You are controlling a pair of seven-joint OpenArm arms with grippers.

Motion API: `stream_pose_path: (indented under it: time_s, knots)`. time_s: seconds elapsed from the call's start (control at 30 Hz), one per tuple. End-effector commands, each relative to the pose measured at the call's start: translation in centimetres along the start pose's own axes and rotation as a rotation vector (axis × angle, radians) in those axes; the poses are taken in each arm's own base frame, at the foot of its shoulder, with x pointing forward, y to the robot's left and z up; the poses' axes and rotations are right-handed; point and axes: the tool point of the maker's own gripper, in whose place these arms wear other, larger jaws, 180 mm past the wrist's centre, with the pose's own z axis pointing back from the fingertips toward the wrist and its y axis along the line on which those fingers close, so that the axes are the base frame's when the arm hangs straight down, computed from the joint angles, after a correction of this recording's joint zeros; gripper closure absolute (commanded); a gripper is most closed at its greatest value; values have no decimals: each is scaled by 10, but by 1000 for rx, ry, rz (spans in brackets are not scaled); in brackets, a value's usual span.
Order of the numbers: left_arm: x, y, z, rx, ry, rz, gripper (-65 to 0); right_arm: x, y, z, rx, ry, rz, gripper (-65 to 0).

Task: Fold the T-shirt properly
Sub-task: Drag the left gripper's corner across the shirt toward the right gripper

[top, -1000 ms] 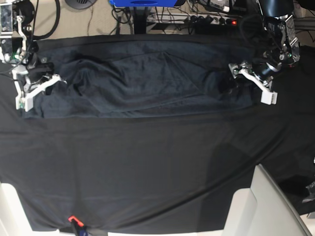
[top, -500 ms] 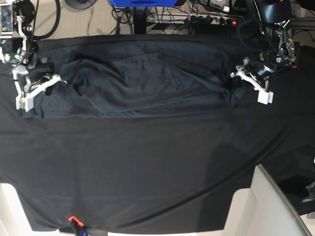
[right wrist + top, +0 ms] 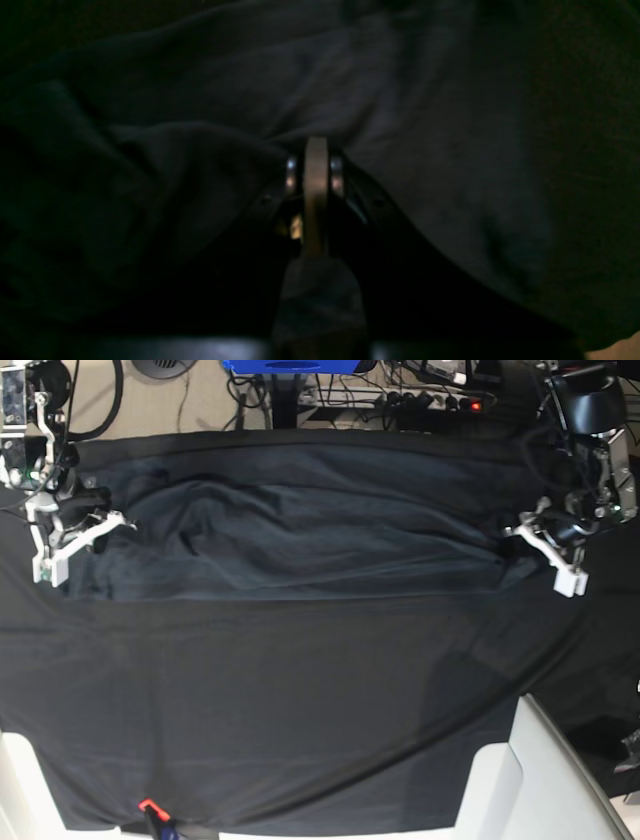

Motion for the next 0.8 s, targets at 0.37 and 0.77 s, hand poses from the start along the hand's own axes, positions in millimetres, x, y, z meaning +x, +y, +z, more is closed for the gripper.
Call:
stream_pose_path:
  time_s: [0.37,0.77]
  knots:
    - [35,-63,43,-10,-66,-320,0,13,-1,2,3,-39,7,0]
    - [-7,-145,-4,-96,26,-192,0,13,-1,2,2,-38,6,0]
